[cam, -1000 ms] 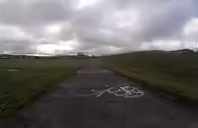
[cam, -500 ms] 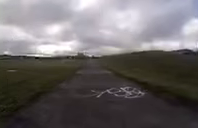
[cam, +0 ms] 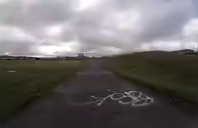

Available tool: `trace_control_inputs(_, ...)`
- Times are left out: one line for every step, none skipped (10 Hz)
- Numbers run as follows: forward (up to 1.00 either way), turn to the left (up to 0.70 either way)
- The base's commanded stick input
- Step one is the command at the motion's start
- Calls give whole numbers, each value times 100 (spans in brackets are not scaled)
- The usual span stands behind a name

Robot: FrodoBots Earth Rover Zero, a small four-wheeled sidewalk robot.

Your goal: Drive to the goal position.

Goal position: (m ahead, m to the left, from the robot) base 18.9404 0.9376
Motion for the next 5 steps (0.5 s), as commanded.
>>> trace_control_inputs(100, 0)
trace_control_inputs(100, 0)
trace_control_inputs(100, 0)
trace_control_inputs(100, 0)
trace_control_inputs(100, 0)
